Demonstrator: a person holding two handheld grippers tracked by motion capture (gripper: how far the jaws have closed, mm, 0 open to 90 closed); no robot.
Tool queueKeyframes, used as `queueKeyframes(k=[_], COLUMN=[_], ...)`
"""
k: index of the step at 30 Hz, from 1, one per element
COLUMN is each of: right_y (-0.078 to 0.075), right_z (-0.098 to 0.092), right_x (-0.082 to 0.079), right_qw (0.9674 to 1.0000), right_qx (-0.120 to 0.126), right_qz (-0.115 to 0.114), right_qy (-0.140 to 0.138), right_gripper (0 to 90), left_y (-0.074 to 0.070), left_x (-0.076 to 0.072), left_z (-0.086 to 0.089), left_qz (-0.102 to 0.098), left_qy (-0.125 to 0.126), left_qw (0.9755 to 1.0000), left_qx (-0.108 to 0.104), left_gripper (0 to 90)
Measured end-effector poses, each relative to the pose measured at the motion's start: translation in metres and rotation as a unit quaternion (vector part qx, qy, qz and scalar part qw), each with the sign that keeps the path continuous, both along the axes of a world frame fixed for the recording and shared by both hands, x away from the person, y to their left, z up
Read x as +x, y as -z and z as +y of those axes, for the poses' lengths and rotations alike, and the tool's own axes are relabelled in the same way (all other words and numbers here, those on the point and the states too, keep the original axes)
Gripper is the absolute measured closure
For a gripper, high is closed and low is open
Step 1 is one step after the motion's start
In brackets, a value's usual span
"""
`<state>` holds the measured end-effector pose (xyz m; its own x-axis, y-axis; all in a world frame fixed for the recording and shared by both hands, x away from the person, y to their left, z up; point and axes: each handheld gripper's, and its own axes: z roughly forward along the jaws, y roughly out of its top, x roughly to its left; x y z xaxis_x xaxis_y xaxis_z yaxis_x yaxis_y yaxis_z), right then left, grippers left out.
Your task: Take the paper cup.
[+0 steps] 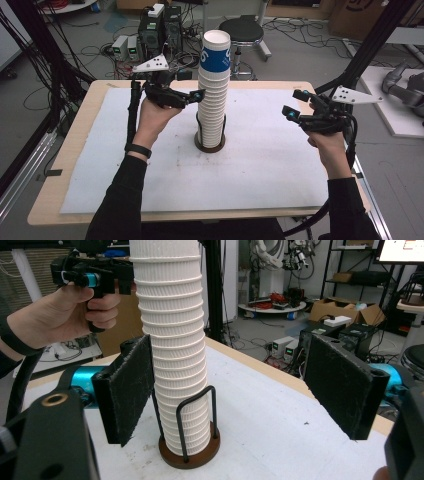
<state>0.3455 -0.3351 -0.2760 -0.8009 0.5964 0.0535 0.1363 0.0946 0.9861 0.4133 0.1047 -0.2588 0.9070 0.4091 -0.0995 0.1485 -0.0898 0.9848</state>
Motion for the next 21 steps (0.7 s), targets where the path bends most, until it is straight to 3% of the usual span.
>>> queueKeyframes(k=[6,21], right_y=[0.0,-0.001], right_z=[0.0,0.002], right_x=[0.0,0.0], right_qw=[1.0,1.0], right_qx=[-0.001,-0.001], right_qz=[-0.001,-0.001], right_qy=[-0.004,-0.009], right_gripper=[21.0,20.9], left_y=[-0.003,-0.002], left_x=[0.008,0.024], left_z=[-0.013,-0.029], left_qz=[0.001,0.002], left_qy=[0.016,0.023], left_qw=[0.9999,0.9997], left_qx=[0.005,0.006], left_gripper=[7.2,7.3])
